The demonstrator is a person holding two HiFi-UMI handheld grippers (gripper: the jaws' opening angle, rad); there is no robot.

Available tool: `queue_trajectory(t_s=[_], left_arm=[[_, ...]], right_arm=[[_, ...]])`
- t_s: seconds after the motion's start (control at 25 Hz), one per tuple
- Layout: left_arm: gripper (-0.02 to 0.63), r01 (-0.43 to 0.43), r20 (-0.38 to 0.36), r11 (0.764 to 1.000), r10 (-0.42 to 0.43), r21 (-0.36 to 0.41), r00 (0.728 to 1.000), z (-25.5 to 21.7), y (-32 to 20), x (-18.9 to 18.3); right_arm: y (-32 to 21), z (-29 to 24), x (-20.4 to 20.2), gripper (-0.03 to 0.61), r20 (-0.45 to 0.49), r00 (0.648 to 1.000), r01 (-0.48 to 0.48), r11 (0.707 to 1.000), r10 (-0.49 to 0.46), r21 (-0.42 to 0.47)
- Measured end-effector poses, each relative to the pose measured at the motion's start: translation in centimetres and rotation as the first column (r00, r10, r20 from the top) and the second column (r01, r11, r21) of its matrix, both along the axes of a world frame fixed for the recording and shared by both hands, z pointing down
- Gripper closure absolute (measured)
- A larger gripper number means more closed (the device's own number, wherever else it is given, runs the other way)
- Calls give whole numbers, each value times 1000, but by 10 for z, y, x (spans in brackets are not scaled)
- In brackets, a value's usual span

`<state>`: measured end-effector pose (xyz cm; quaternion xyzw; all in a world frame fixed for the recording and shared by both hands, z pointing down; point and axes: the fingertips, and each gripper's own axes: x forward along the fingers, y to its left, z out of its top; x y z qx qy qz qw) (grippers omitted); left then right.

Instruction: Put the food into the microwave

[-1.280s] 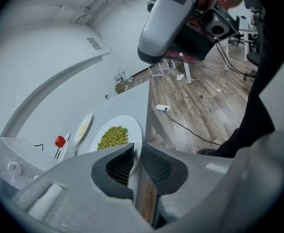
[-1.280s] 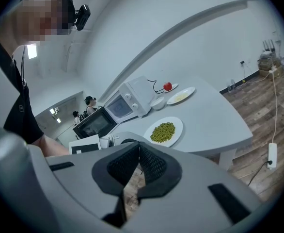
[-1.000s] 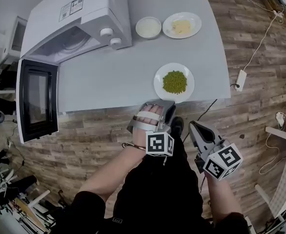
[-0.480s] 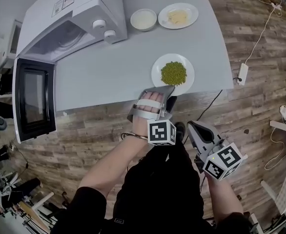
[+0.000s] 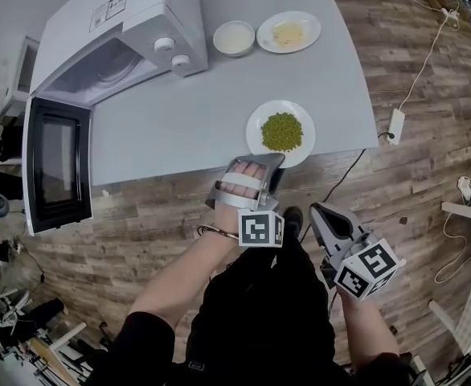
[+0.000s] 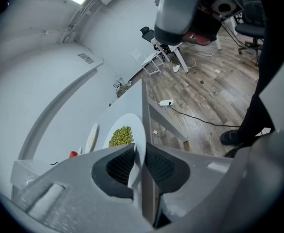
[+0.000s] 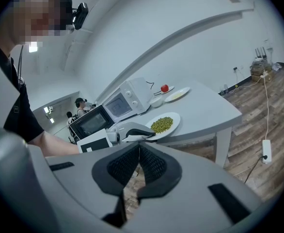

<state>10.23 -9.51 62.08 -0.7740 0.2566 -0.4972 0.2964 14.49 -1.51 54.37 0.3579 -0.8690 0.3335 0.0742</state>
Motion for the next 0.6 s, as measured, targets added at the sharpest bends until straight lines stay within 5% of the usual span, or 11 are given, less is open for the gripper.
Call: queue_trajectory(t_s=[0.2,0.6], left_arm=[[563,-2,-17,998,3,63,1000,-13,-1,0],[595,-1,-33,998,3,65,999,-42,-7,-1]], right_arm=[[-2,1,2,565,-3,1000,0,1000,0,-6],[-10,-17,-1,565,4,1000,28,1000,-28,8]])
